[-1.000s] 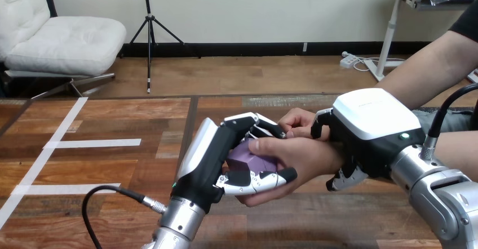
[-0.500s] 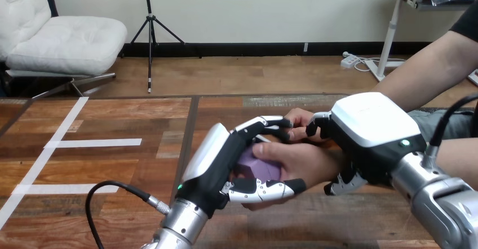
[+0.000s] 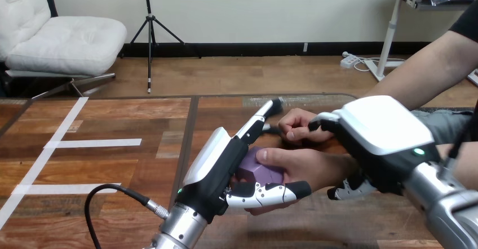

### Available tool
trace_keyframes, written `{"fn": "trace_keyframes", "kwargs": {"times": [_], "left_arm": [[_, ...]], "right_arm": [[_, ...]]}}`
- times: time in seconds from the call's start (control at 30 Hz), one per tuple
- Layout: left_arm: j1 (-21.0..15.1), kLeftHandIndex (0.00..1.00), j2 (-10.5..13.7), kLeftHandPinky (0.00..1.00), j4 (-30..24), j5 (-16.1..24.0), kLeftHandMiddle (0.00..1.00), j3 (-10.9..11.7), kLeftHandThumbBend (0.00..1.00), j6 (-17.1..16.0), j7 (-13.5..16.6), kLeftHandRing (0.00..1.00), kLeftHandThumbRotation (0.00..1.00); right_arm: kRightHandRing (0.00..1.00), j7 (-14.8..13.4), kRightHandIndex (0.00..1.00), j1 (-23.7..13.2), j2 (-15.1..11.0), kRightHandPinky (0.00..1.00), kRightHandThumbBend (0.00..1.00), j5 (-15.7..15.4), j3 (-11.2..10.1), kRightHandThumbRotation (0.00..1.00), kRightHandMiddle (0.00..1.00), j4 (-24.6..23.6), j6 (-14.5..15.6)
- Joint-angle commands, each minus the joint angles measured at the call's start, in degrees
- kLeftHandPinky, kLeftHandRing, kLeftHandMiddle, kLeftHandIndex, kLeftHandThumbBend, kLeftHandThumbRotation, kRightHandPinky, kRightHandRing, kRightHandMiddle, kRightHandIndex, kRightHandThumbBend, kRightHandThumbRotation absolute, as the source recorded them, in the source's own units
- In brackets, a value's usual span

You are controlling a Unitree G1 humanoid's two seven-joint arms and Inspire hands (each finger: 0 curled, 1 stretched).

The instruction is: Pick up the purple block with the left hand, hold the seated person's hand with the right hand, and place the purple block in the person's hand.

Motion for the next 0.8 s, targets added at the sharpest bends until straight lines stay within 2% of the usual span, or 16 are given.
{"fn": "trace_keyframes", "kwargs": {"times": [0.0,0.23,0.43,0.53,0.77], "left_arm": [[-1.63,1.00,-0.06,0.99,0.57,-1.41,1.00,0.12,0.95,-3.23,0.69,1.00,0.61],[-1.49,1.00,-0.15,1.00,2.22,-3.11,1.00,0.53,0.95,-6.18,0.59,1.00,0.62],[-1.07,1.00,-0.23,1.00,2.98,-3.77,1.00,1.08,0.95,-8.02,1.14,1.00,0.63],[-0.85,1.00,-0.25,1.00,3.34,-3.53,1.00,1.42,0.95,-8.96,1.89,1.00,0.64],[-0.29,1.00,-1.27,1.00,5.47,-7.40,1.00,2.09,0.94,-13.25,1.94,1.00,0.64]], "right_arm": [[0.81,-2.71,0.81,0.86,2.48,0.84,0.84,1.76,-3.36,0.15,0.79,-4.52,1.18],[0.82,-5.17,0.82,3.90,4.20,0.84,0.82,3.77,-4.66,0.17,0.80,-6.67,1.03],[0.83,-8.59,0.82,6.92,6.21,0.84,0.81,6.95,-6.02,0.17,0.81,-7.90,-0.38],[0.84,-10.19,0.82,8.52,7.12,0.85,0.79,9.28,-6.77,0.16,0.82,-8.31,-1.53],[0.84,-16.68,0.82,12.35,9.70,0.85,0.75,14.71,-8.27,0.17,0.83,-7.48,-6.92]]}}
